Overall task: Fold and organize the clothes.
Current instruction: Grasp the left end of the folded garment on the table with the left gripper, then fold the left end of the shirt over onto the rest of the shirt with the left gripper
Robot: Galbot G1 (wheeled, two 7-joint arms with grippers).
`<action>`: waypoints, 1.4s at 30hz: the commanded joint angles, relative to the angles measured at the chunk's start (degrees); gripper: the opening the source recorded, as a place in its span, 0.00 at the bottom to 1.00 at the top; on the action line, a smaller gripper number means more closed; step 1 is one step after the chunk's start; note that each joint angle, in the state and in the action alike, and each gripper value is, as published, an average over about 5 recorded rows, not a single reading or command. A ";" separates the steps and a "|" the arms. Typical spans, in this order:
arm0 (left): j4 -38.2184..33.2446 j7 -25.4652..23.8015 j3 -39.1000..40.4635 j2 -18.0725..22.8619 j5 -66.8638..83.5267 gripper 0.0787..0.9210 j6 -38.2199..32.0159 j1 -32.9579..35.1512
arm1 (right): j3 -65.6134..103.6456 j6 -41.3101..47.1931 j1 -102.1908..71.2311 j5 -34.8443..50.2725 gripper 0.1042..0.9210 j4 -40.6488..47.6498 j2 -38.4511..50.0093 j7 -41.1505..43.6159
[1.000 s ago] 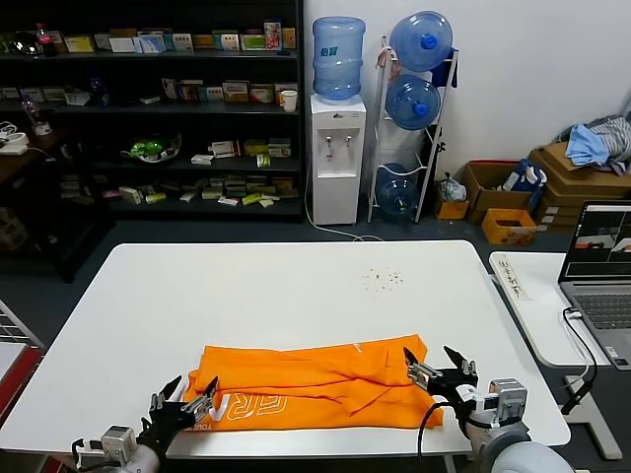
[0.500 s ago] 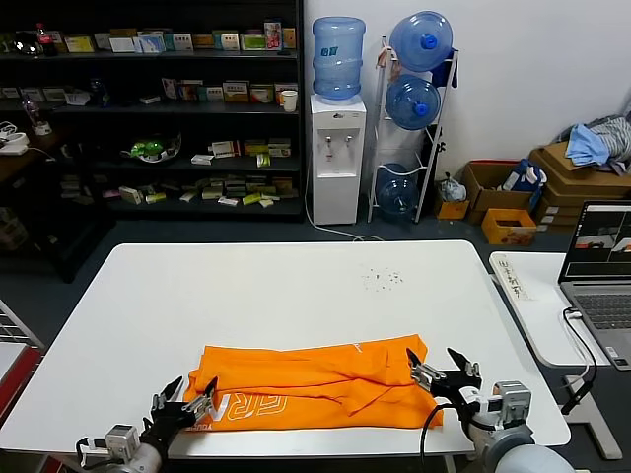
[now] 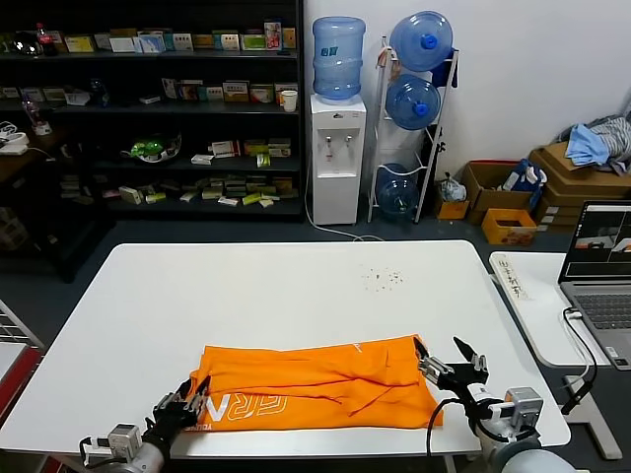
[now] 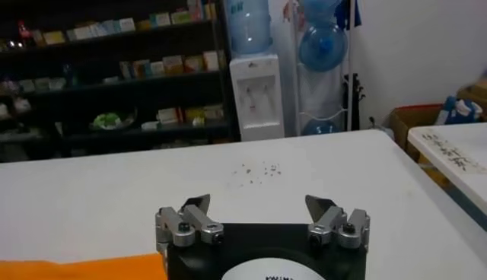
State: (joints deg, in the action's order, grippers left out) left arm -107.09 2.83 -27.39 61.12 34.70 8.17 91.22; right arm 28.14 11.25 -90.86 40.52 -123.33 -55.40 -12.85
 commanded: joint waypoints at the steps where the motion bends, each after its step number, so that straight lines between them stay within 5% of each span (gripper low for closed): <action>1: 0.06 -0.04 0.10 0.28 -0.07 0.30 -0.07 0.27 | 3.27 -17.53 -0.55 -3.89 0.88 7.54 -2.68 11.58; 11: -3.43 0.48 -0.19 -0.15 0.92 0.03 0.29 1.25 | 8.43 -22.50 -3.34 -3.37 0.88 9.30 -5.84 15.12; 19: -7.12 1.08 -5.28 -2.76 -0.76 0.03 2.71 3.18 | 10.63 -21.81 -3.80 -2.98 0.88 9.40 -5.07 14.17; 33: 1.53 -1.59 -22.26 -10.34 -7.31 0.03 2.89 0.99 | 8.04 -20.37 -0.47 -3.89 0.88 10.29 -5.06 12.43; 42: 4.73 -2.42 -30.21 -19.23 -6.77 0.03 4.29 5.78 | 7.29 -20.05 0.86 -4.25 0.88 11.23 -5.15 11.73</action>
State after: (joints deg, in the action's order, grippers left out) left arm -105.49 0.82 -48.03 49.63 29.02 11.64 93.83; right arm 35.44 -8.39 -90.74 36.35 -112.53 -60.48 -1.11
